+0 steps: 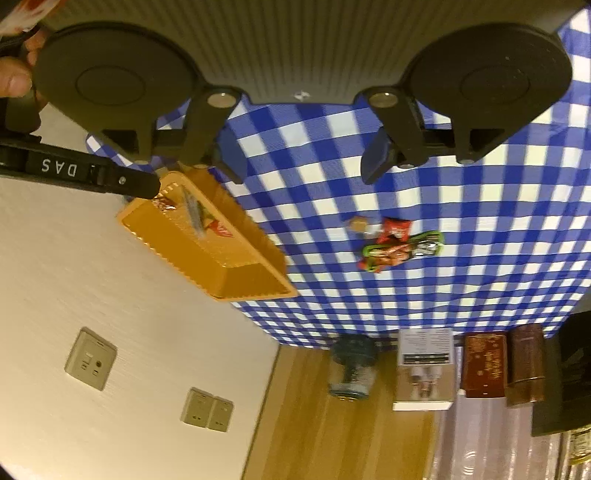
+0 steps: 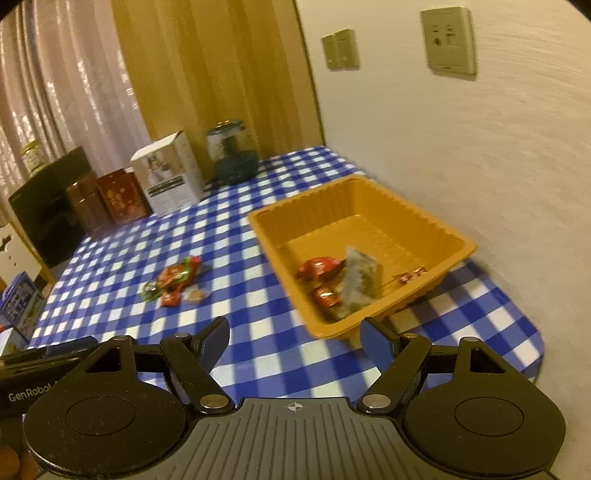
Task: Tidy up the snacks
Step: 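Withdraw both tools from the tray back toward the remaining snacks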
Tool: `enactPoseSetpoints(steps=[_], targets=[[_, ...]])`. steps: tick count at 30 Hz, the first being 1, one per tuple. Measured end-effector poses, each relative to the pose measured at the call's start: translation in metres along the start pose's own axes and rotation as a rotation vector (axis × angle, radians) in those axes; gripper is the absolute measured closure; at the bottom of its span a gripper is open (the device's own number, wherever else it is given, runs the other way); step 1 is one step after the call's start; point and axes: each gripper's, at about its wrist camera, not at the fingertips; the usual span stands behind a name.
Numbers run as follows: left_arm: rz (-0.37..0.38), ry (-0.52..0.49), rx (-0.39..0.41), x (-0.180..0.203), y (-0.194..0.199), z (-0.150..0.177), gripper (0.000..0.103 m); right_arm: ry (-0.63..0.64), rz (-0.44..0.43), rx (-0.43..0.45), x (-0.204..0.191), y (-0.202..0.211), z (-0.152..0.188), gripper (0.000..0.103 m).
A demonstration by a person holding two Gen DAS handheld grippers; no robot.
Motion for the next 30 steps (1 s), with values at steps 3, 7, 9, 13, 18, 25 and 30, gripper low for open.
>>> enactPoseSetpoints(steps=[3,7,9,13,18,25,30], targets=[[-0.022,0.013,0.009,-0.014,0.009,0.001,0.033,0.019,-0.017,-0.009,-0.013,-0.001,0.004,0.026],[-0.05,0.032,0.021,-0.033,0.018,0.003,0.028,0.043,-0.033,-0.014,-0.027,-0.003,0.008,0.026],[-0.063,0.04,0.022,-0.042,0.022,0.003,0.028,0.053,-0.038,-0.018,-0.031,-0.005,0.009,0.026],[-0.091,0.046,0.028,-0.056,0.024,0.003,0.026,0.073,-0.053,-0.024,-0.038,-0.01,0.011,0.026],[-0.108,0.043,0.018,-0.071,0.018,0.001,0.026,0.119,-0.075,-0.031,-0.047,-0.021,0.011,0.026],[-0.126,-0.003,-0.016,-0.089,-0.007,-0.009,0.026,0.213,-0.098,-0.022,-0.061,-0.054,0.007,0.026],[-0.121,-0.036,-0.035,-0.1,-0.032,-0.018,0.026,0.26,-0.13,-0.036,-0.069,-0.089,0.002,0.026]])
Point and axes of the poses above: each gripper's, at about its wrist camera, not at the fingertips, and y roughly against the way its jaws point, x to its right, z to its underside
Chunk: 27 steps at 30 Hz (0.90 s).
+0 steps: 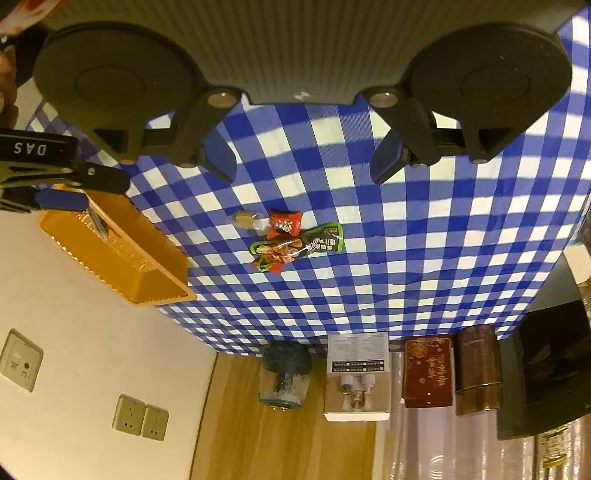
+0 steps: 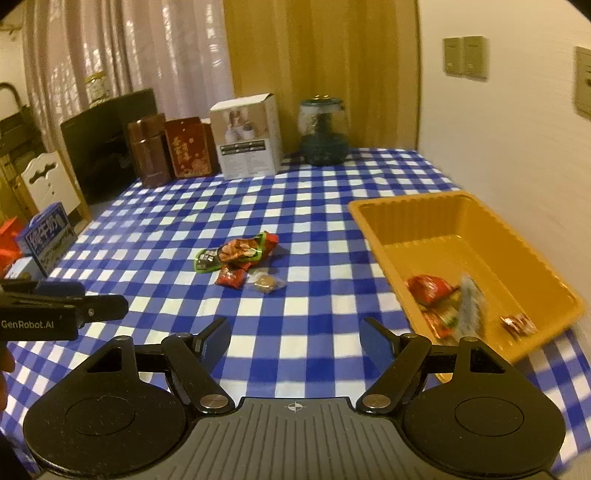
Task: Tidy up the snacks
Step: 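Withdraw both tools from the tray back toward the remaining snacks, then grasp the small clear packet with brown cube using the right tool while the left grasps the red face-print candy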
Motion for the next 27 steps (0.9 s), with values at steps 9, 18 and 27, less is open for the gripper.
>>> enactPoseSetpoints(steps=[9,18,27], targets=[[0.003,-0.064,-0.053,-0.014,-0.06,-0.01,0.026,0.117,-0.063,-0.053,0.0,-0.076,-0.009,0.026],[0.038,-0.109,-0.091,-0.02,-0.103,-0.022,0.026,0.253,-0.092,-0.095,0.0,-0.14,-0.015,0.037],[0.059,-0.117,-0.105,-0.019,-0.123,-0.027,0.026,0.293,-0.126,-0.088,0.001,-0.17,-0.019,0.048]])
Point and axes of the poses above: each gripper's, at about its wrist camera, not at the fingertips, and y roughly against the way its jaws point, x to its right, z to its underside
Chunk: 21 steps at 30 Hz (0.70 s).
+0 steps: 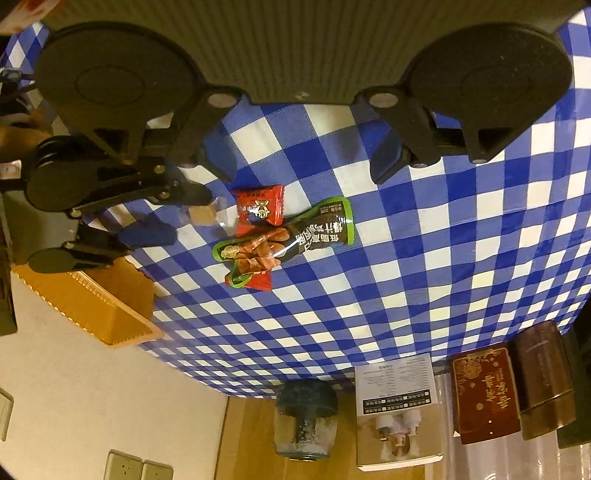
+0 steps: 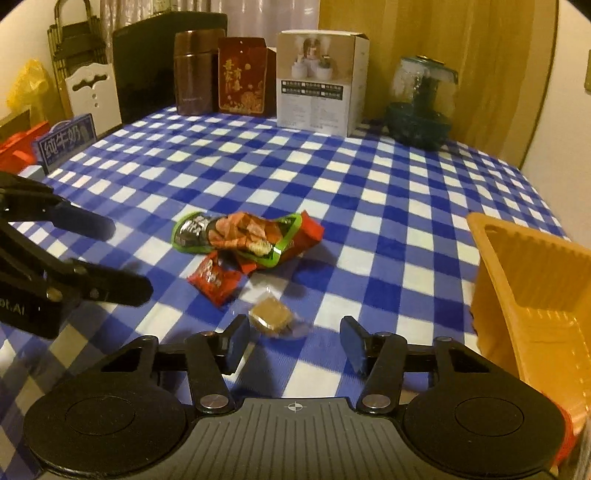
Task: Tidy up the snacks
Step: 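Grasp the small clear packet with brown cube using the right tool while the left grasps the red face-print candy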
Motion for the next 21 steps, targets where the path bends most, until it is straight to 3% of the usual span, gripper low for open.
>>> enactPoseSetpoints(steps=[5,11,17,21], targets=[[0.003,0.007,-0.008,-0.002,-0.005,-0.001,0.026,0.021,-0.035,0.022,0.0,-0.006,-0.004,0.055],[0.006,0.022,-0.011,-0.002,-0.008,0.0,0.026,-0.004,-0.051,0.005,-0.003,-0.004,-0.006,0.08],[0.032,0.019,0.021,0.003,-0.013,0.001,0.026,-0.167,0.006,0.03,0.014,0.016,-0.006,0.081],[0.049,0.046,0.052,0.005,-0.017,-0.004,0.033,-0.255,0.048,0.035,0.024,0.03,-0.002,0.081]])
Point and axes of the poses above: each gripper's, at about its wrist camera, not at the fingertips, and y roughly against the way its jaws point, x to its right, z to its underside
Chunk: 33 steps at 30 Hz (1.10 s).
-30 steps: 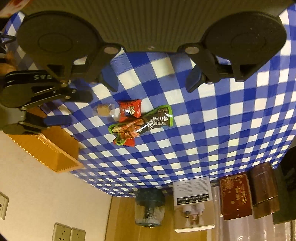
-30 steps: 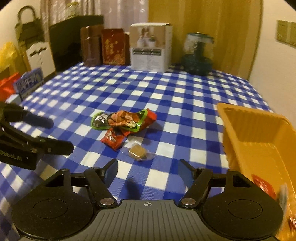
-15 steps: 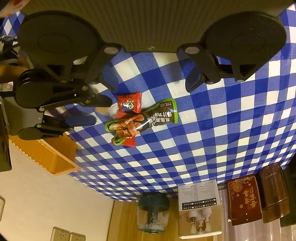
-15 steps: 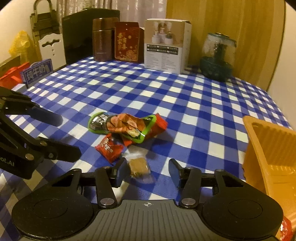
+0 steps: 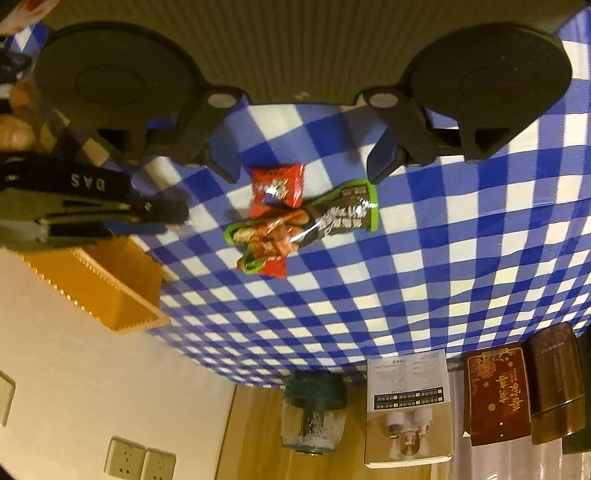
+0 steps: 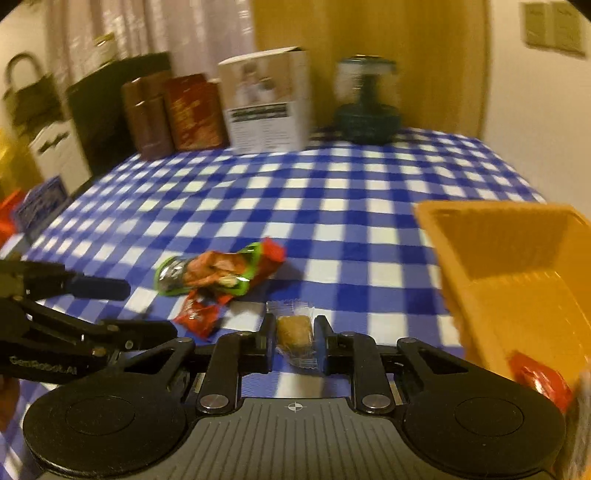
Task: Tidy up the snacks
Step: 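Grasp the small clear packet with brown cube using the right tool while the left grasps the red face-print candy, then carry both held snacks toward the orange tray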
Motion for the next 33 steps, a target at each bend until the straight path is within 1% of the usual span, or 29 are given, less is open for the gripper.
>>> enactPoseSetpoints(steps=[5,7,8,10,16,20,22,24,27,33], targets=[[0.012,0.0,0.013,0.005,-0.009,-0.002,0.046,-0.006,0.009,-0.004,0.0,0.004,0.0,0.081],[0.012,-0.021,0.01,0.008,-0.014,-0.002,0.054,-0.002,0.013,-0.001,0.0,0.004,0.0,0.081],[0.009,-0.032,0.005,0.01,-0.017,-0.001,0.055,-0.003,0.014,-0.001,0.0,0.004,0.0,0.081],[0.013,-0.037,0.005,0.013,-0.02,0.001,0.062,-0.006,0.017,0.0,0.0,0.003,0.001,0.081],[0.01,-0.054,0.01,0.02,-0.026,0.002,0.063,-0.005,0.016,-0.007,0.0,0.001,0.002,0.081],[-0.005,-0.07,0.009,0.023,-0.03,0.004,0.063,-0.005,0.016,-0.006,0.0,0.001,0.002,0.081],[-0.012,-0.067,0.012,0.022,-0.029,0.004,0.074,-0.004,0.017,-0.005,0.0,0.0,0.002,0.081],[-0.022,-0.068,0.008,0.021,-0.027,0.003,0.078,-0.003,0.019,-0.002,-0.001,0.001,0.002,0.081],[-0.024,-0.058,-0.006,0.018,-0.023,0.004,0.082,0.001,0.025,0.0,-0.001,0.003,0.002,0.081],[-0.034,-0.045,0.003,0.024,-0.002,0.009,0.082,-0.016,0.026,0.016,-0.006,0.017,0.006,0.081]])
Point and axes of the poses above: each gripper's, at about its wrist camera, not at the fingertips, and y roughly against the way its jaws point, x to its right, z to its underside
